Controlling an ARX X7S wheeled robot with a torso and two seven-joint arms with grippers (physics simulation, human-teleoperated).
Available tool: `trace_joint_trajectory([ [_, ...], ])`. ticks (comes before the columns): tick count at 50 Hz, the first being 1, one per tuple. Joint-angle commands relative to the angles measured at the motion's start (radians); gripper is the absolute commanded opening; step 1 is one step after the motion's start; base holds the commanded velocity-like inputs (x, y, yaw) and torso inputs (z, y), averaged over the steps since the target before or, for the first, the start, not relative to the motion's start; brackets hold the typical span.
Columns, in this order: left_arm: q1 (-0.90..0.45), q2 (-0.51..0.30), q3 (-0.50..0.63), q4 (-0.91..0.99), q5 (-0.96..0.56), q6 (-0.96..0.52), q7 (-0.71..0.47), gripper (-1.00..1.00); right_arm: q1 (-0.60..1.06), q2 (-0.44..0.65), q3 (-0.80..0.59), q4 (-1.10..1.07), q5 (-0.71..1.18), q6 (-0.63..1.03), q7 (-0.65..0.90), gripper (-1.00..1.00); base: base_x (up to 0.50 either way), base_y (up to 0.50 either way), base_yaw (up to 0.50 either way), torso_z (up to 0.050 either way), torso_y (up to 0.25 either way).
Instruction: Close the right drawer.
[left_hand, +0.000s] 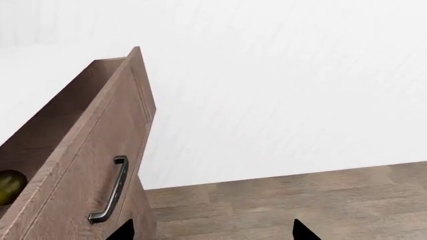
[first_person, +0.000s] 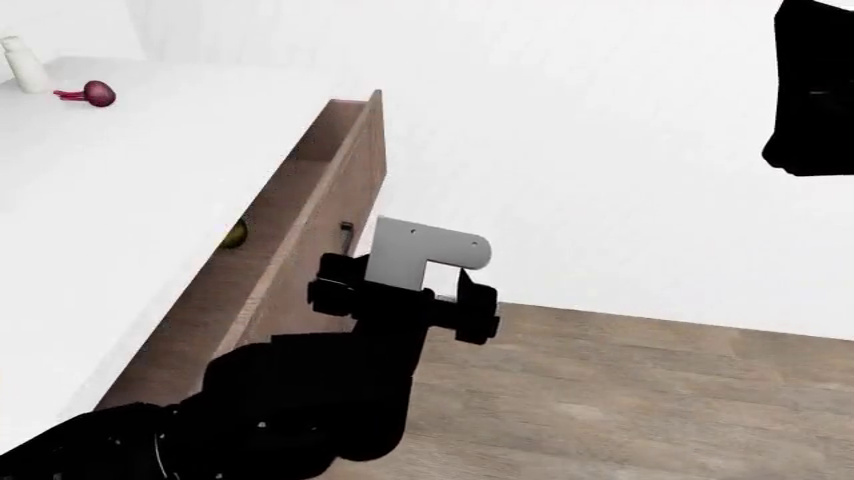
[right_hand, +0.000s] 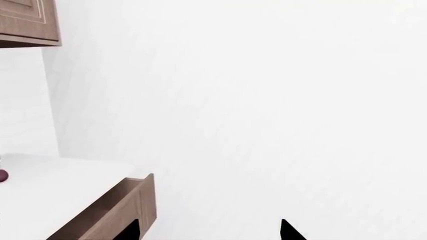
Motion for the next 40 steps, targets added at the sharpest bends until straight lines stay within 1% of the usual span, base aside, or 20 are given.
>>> trace_joint_trajectory([
  [1,0.027,0.008,0.019,-0.062,0.067,0.042,0.057,1.0,-0.007,-0.005,0.004,-0.001,-0.001,-0.001,0.0,1.0,0.0,0.0,0.0,0.0,0.0],
  [30,0.085,0.021,0.035,-0.128,0.105,0.082,0.089,1.0,-0.011,-0.014,0.019,-0.007,0.01,0.001,0.009,1.0,0.0,0.0,0.0,0.0,0.0],
  [40,0.099,0.029,0.045,-0.197,0.122,0.09,0.116,1.0,-0.014,-0.019,0.023,-0.007,0.011,0.0,0.01,1.0,0.0,0.0,0.0,0.0,0.0],
])
